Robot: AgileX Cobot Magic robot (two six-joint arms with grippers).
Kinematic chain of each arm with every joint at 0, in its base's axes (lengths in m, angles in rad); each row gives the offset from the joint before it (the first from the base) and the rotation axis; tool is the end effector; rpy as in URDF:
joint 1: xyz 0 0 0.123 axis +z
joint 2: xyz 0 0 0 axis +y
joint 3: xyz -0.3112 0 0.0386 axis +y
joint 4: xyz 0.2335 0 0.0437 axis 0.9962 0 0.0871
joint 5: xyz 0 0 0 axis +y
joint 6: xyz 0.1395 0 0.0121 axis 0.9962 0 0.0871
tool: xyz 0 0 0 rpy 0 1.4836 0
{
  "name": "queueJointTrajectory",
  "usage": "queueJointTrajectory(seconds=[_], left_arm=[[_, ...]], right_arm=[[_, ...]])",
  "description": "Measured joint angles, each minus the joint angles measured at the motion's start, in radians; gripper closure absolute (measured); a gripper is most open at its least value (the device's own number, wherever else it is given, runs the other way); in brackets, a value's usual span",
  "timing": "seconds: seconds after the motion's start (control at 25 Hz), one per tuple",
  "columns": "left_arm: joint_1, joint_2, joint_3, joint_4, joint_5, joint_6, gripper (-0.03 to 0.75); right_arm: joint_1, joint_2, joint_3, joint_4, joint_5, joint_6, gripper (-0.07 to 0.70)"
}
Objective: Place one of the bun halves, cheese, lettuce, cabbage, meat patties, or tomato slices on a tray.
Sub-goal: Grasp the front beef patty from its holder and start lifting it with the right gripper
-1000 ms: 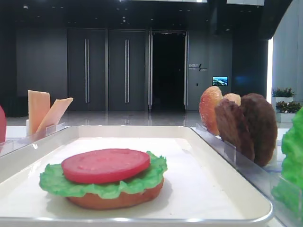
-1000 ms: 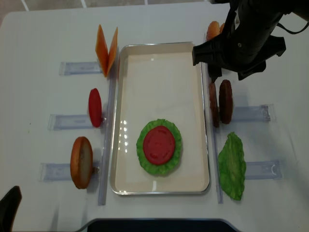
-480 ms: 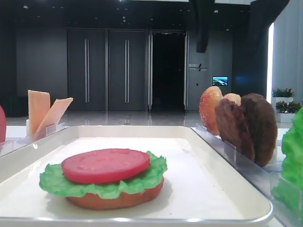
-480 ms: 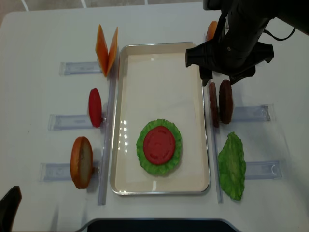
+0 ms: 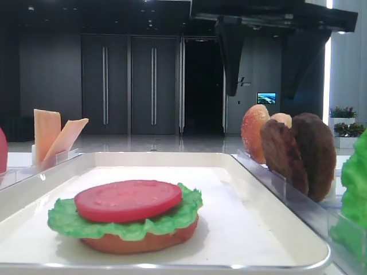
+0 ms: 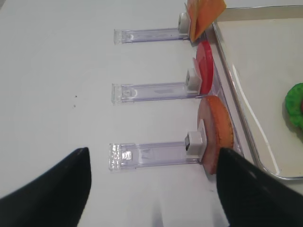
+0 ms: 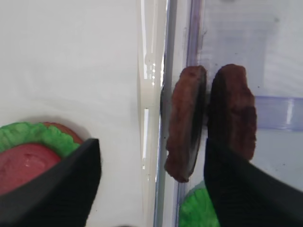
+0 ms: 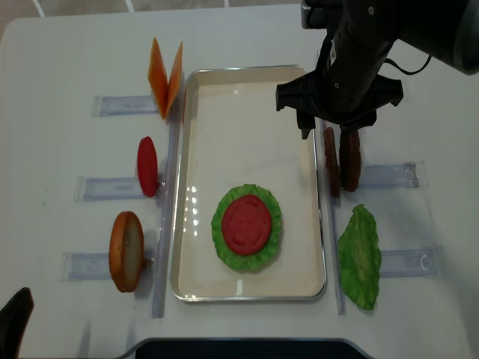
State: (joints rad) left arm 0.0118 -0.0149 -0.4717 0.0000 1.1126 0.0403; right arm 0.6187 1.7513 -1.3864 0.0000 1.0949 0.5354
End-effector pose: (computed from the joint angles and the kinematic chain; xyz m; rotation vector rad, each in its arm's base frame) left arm -0.0056 -0.0001 0.2328 0.0301 2.1095 0.0312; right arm 0.2892 0.2059 0.2424 -0.1237 2.9686 0.1612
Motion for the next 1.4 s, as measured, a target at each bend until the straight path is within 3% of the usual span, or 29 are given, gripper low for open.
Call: queueJointTrajectory(seconds=[0.92, 1.4], left_arm=[[0.000, 0.000, 0.000, 0.000, 0.000, 0.000, 0.079], [0.000, 0.000, 0.000, 0.000, 0.000, 0.000, 0.079]], right_arm=[[0.000, 0.117, 0.000, -0.023, 0.020, 0.000, 0.176], [0.000, 0.121, -0.001, -0.151, 0.078, 0.001, 0.457]])
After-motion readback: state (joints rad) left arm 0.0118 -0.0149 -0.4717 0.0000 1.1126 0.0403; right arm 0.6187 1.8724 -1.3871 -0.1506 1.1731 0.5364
